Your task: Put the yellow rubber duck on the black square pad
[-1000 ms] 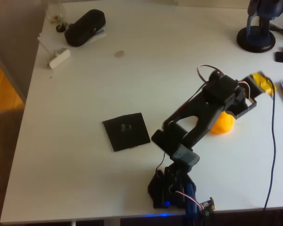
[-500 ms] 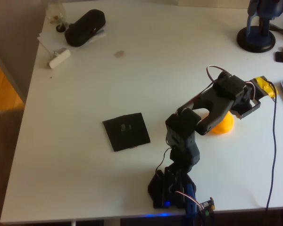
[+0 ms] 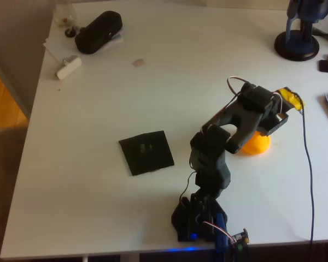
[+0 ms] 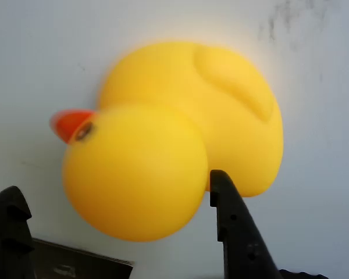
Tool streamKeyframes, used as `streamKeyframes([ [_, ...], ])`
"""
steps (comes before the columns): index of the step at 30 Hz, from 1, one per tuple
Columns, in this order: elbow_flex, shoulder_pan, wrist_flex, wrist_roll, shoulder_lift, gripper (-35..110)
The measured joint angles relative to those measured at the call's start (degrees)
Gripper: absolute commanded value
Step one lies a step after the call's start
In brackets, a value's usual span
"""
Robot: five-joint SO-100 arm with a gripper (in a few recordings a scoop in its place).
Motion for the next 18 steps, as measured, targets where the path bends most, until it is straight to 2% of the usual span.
streamKeyframes([
  [9, 0.35, 0.09, 0.00, 0.00, 0.00, 34],
  [18, 0.35, 0.09, 0.00, 0.00, 0.00, 17],
])
